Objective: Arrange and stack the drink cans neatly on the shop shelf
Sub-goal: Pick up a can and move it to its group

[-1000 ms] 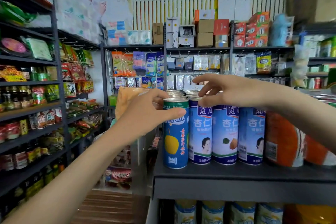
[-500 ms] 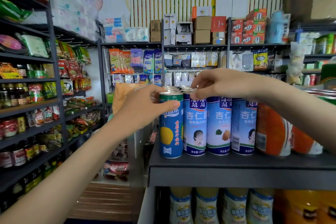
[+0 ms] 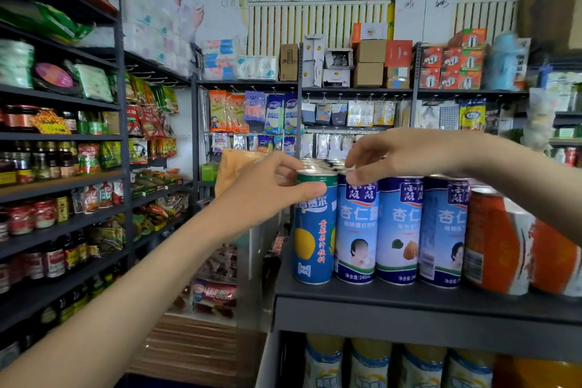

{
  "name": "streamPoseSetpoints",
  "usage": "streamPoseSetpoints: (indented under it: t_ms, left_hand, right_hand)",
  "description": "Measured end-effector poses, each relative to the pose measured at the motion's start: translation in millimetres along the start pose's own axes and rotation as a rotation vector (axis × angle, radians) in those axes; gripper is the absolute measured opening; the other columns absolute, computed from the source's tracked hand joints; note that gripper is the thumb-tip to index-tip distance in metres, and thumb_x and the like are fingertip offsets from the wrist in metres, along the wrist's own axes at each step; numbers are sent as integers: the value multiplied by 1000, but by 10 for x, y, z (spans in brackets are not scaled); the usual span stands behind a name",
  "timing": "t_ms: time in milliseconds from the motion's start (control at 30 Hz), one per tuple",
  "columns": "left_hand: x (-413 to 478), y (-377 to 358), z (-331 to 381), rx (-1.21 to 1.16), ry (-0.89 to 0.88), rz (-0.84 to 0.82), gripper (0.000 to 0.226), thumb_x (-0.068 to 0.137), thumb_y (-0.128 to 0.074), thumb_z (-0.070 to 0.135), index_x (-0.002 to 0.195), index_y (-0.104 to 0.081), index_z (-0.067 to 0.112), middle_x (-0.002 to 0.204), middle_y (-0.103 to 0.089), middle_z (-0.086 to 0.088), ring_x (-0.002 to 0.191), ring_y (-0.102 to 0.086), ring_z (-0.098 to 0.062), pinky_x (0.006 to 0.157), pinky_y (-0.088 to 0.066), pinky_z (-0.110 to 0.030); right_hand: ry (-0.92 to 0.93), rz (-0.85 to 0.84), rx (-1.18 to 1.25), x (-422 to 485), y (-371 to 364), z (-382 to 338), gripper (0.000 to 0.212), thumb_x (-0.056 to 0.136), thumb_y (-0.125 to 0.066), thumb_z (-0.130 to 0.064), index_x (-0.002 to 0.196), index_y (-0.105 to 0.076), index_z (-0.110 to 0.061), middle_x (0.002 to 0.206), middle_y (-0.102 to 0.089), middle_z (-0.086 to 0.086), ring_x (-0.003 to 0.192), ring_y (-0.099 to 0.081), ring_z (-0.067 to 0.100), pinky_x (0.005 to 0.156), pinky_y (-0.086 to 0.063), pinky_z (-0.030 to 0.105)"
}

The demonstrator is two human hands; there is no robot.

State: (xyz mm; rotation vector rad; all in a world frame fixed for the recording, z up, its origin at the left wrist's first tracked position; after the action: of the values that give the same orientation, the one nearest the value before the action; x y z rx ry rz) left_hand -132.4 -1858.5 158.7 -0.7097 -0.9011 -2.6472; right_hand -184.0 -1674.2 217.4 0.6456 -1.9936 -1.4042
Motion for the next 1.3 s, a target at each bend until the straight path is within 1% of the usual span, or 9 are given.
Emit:
streamPoseSetpoints:
  t_ms: [100,267,333,433,600,833,1067,1200,1300]
  left_hand:
    - [-12,191,-30,-99,-24,3,63,66,-61,64,115,-55,25,113,-61,8,103,-61,-7,93,-52,-31]
    - [-75,370,-238,-185,-2,-50,42,78,-63,39,117,-58,25,120,-60,5,105,-62,-5,93,-51,-24]
    - [-105,377,-354,-202,15,-75,24,84,-65,28,108,-62,31,121,-61,4,107,-61,-7,95,-50,-26]
    - [-139,344,-470,-210,26,-119,19,86,-65,27,104,-63,34,116,-65,7,104,-63,-5,96,-49,-28]
    - [-223,112,-462,-193,20,-231,30,85,-66,28,115,-63,22,108,-67,7,96,-65,-1,85,-53,-20]
    - [-266,-119,-392,-113,-69,-221,37,77,-76,27,110,-61,19,98,-70,5,88,-67,-5,86,-53,-29]
    - [-232,-132,-399,-131,-64,-253,37,78,-74,24,112,-61,18,100,-69,4,92,-66,-7,88,-54,-33]
    - [-225,-139,-402,-128,-58,-267,38,80,-73,24,115,-60,19,104,-69,5,96,-65,-6,89,-53,-35]
    - [-221,-146,-415,-132,-53,-281,39,81,-72,24,117,-59,19,107,-69,5,98,-65,-6,91,-52,-36]
  right_hand:
    - [82,-15,-28,15,86,-120,53,68,-58,-60,116,-57,-39,111,-60,-19,105,-55,-4,93,-41,18]
    - [200,-144,-106,159,9,-327,56,77,-62,-47,131,-46,-47,127,-45,-34,117,-39,-17,86,-28,1]
    - [205,-212,-158,232,-47,-351,52,81,-64,-40,127,-44,-53,119,-37,-45,104,-30,-32,81,-24,-3]
    - [209,-244,-172,322,-69,-347,48,83,-65,-33,121,-46,-55,112,-33,-48,90,-25,-43,76,-25,-8]
    - [165,-242,-145,337,-94,-378,54,70,-67,-45,122,-53,-49,121,-40,-44,110,-28,-31,93,-26,10]
    - [147,-179,-111,282,-111,-432,54,65,-65,-49,118,-59,-39,113,-47,-41,96,-37,-35,77,-30,-7]
    - [79,-134,-134,228,-134,-450,57,66,-63,-53,121,-57,-38,122,-49,-30,111,-44,-10,81,-29,1]
    - [81,-128,-119,212,-162,-453,56,67,-61,-55,121,-57,-37,118,-48,-33,107,-40,-22,81,-30,1]
    - [77,-112,-101,201,-178,-442,55,67,-61,-56,118,-57,-38,121,-49,-29,113,-46,-6,87,-31,11]
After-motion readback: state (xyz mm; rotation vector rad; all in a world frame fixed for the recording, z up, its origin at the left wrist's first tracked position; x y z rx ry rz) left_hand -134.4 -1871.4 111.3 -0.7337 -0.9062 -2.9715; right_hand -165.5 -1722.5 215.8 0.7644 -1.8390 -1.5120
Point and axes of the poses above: each hand's wrist, its own x-axis towards the middle knuckle, its own y-axis out of the back of the hand, z = x × y, the point moved 4 cm from there along x, towards the middle knuckle
